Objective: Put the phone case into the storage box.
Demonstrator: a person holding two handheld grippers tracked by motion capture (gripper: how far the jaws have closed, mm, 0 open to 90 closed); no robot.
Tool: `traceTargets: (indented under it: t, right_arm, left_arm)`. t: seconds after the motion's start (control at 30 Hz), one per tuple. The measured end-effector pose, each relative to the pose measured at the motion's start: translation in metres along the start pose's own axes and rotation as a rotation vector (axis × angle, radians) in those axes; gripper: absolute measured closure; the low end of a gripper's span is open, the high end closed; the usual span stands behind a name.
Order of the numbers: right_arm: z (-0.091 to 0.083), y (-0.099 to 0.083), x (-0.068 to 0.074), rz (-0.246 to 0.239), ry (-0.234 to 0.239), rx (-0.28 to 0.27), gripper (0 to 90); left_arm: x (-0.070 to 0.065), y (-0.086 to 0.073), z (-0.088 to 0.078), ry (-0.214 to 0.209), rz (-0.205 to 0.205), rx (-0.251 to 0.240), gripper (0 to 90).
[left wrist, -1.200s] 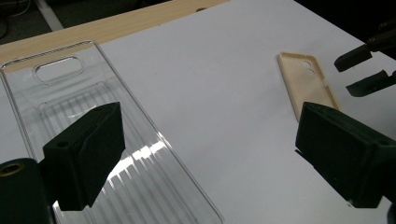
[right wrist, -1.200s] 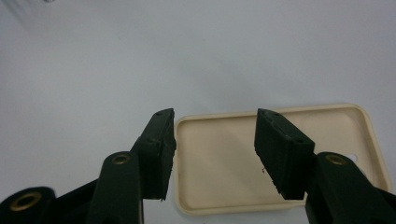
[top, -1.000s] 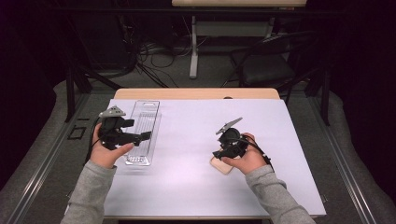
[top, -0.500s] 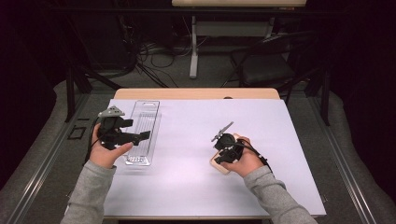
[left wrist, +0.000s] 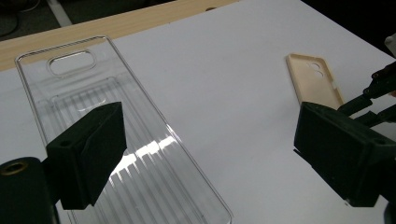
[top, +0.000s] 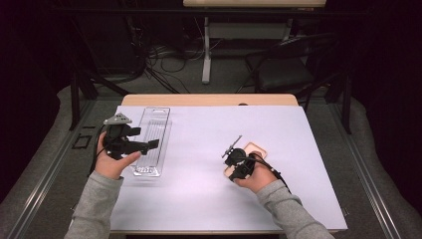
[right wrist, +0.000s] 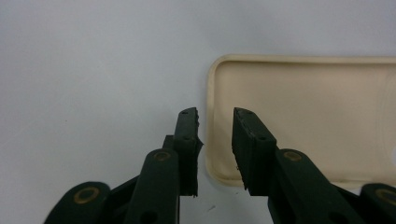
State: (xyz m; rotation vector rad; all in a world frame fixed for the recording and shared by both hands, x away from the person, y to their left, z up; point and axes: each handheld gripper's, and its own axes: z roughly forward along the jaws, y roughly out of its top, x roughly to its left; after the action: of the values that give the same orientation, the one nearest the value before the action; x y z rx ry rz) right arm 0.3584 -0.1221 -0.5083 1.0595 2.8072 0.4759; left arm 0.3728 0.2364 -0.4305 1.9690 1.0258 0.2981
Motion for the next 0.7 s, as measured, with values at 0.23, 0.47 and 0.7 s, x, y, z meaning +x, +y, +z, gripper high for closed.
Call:
traceTargets:
  t: [0.23,0.47,0.7]
  right_arm:
    - [0.0021,0.0009,-0.0021,0.029,0.018,0.020,74.3]
    - [0.0022,0.0008,-0.0012,0.016,0.019,0.025,74.9]
    - [-0.0003,0.0021,-0.0028,0.024,0.031,-0.011,68.6]
  left_arm:
    - [-0.0001,0.0001,0.0010,-0.002,0.003,0.004,9.9]
    - [-0.0002,-0.0004,0.0021,-0.003,0.001,0.007,10.0]
    - [0.0004,-0.0003,0.0014,-0.002,0.001,0.005,10.0]
